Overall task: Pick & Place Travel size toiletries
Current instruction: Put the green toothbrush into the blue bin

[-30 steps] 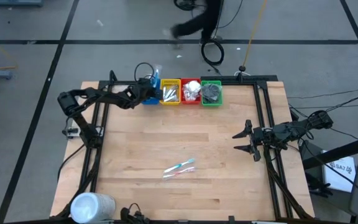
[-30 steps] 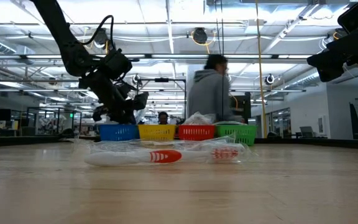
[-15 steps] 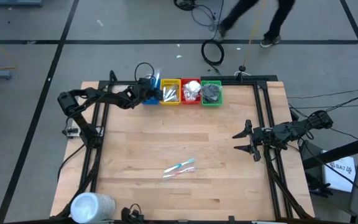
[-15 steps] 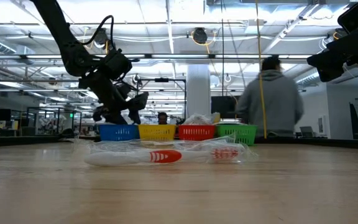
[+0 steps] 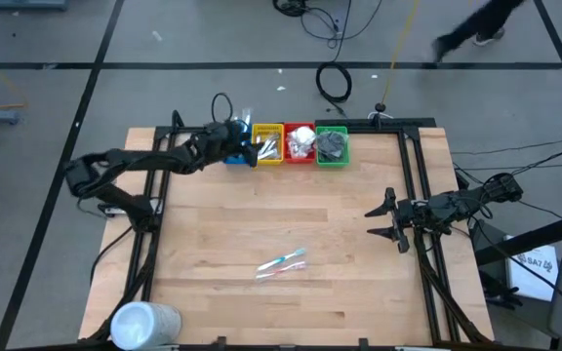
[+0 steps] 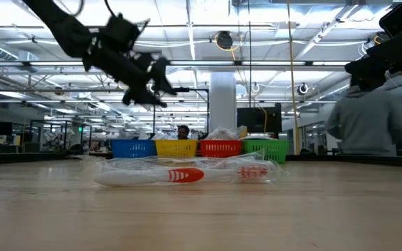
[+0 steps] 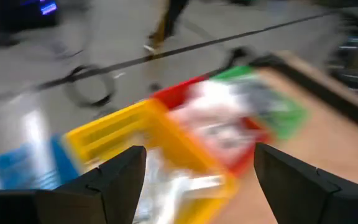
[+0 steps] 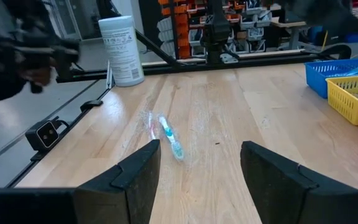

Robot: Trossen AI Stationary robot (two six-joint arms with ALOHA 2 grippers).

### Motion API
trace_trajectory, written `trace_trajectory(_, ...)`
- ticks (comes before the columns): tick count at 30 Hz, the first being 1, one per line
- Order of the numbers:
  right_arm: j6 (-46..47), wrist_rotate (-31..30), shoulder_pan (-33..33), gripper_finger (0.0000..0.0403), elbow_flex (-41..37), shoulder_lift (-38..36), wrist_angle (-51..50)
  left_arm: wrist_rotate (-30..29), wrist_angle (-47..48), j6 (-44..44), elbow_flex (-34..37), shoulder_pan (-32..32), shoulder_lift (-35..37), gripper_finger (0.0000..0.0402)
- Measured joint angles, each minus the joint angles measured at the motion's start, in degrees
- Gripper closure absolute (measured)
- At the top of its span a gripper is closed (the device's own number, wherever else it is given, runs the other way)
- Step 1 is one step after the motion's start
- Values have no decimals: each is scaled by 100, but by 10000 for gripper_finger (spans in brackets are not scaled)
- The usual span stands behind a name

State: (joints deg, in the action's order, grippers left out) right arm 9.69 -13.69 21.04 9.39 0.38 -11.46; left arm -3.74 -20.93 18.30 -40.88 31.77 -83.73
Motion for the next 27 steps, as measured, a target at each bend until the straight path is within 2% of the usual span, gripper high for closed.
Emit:
trace_trajectory(6,-26,0,2,193,-1,2,0,776,-5,-406,0,-1160,689,108)
trace_trajectory(9,-29,0,2,193,0,2,2,1151,-16,-692,0,-2017,696,108)
trace_trajectory(11,-29,0,1,193,0,1,1,1153,11,-957,0,-2657,617,108)
trace_trajectory(13,-26,0,0,193,0,2,2,783,18,-1111,-30,-3309,459,108)
trace_trajectory(15,-6,0,2,193,0,0,5,92,196,-1027,-226,-3942,198,108)
trace_trajectory(19,4,0,2,193,0,0,25,-1013,1676,-795,-1406,-4822,-482,108)
trace_trajectory(23,9,0,1,193,-1,0,40,-1569,3676,-687,-2751,-5191,-1458,108)
trace_trajectory(27,11,0,2,193,0,0,46,-1642,4762,-335,-3601,-5214,-2271,108)
